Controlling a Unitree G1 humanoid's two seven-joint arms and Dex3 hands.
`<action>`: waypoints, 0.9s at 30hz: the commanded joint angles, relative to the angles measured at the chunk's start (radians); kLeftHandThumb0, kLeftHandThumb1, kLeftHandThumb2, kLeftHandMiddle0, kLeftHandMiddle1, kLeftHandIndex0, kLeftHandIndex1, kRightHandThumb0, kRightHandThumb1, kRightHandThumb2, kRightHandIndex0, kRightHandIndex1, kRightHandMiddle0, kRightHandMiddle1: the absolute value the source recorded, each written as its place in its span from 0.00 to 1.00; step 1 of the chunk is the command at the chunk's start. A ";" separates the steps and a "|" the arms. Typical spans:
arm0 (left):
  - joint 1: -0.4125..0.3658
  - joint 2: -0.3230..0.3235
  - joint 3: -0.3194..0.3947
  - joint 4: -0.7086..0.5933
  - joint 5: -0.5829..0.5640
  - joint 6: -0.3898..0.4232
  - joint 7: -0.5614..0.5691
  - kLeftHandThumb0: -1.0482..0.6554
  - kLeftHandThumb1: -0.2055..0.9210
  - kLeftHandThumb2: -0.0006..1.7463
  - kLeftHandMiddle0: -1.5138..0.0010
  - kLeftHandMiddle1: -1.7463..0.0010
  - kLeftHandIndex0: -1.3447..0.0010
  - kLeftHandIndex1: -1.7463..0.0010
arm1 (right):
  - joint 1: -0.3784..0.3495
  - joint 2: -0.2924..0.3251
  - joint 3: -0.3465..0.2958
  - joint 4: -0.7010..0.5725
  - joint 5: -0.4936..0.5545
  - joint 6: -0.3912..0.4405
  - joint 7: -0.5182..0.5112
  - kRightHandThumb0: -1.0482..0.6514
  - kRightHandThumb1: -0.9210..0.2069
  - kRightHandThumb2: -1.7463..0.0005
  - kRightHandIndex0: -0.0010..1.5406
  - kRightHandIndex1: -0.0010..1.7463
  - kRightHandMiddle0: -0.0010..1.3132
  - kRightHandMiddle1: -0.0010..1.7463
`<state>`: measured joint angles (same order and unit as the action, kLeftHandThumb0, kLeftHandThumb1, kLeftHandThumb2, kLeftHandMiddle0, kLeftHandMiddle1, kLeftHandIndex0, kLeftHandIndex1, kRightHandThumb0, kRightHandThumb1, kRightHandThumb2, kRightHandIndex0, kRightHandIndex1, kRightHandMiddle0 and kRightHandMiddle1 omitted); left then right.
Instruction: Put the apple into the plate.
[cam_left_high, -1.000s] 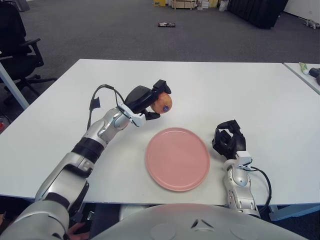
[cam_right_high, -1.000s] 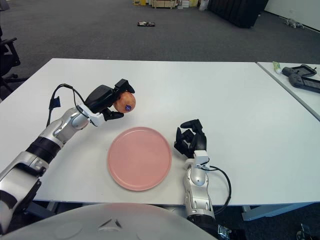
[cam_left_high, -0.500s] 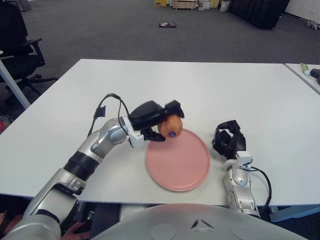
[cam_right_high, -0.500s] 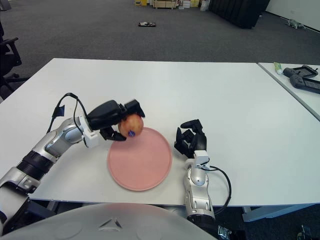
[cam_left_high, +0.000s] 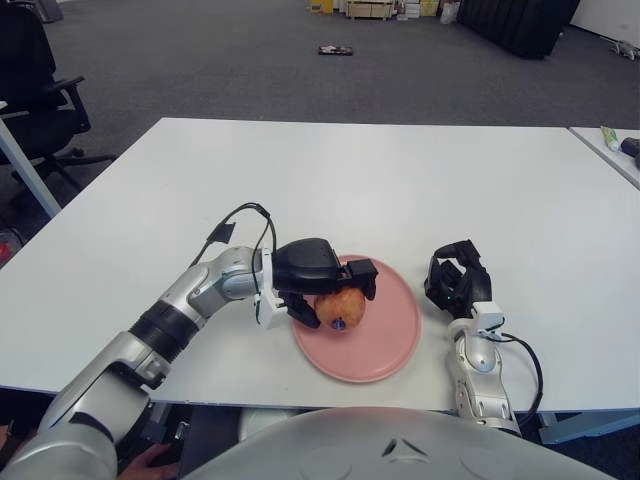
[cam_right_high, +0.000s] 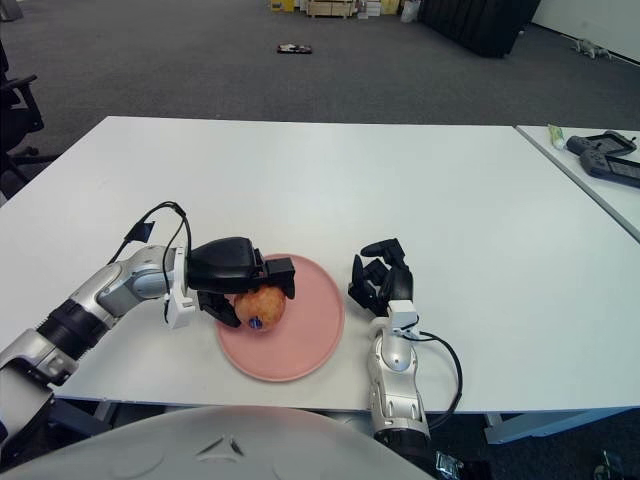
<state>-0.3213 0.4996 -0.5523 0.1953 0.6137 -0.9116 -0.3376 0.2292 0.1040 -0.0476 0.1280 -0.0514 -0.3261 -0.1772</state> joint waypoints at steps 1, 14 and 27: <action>0.046 -0.015 -0.014 0.014 0.084 -0.009 0.059 0.34 0.44 0.77 0.20 0.00 0.54 0.00 | -0.005 0.003 -0.005 -0.002 0.005 0.023 -0.006 0.39 0.25 0.47 0.49 1.00 0.28 1.00; -0.005 -0.059 -0.125 0.227 0.307 -0.015 0.250 0.33 0.43 0.78 0.20 0.00 0.53 0.00 | -0.006 -0.002 -0.002 0.003 -0.006 0.025 -0.007 0.39 0.25 0.48 0.49 1.00 0.28 1.00; -0.018 -0.069 -0.185 0.280 0.465 0.022 0.615 0.47 0.35 0.84 0.36 0.00 0.55 0.01 | -0.005 -0.003 -0.003 0.006 -0.004 0.022 -0.007 0.39 0.25 0.48 0.50 1.00 0.28 1.00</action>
<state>-0.3802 0.4132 -0.6830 0.4127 0.9722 -0.9230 0.2446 0.2304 0.1036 -0.0468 0.1251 -0.0567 -0.3097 -0.1828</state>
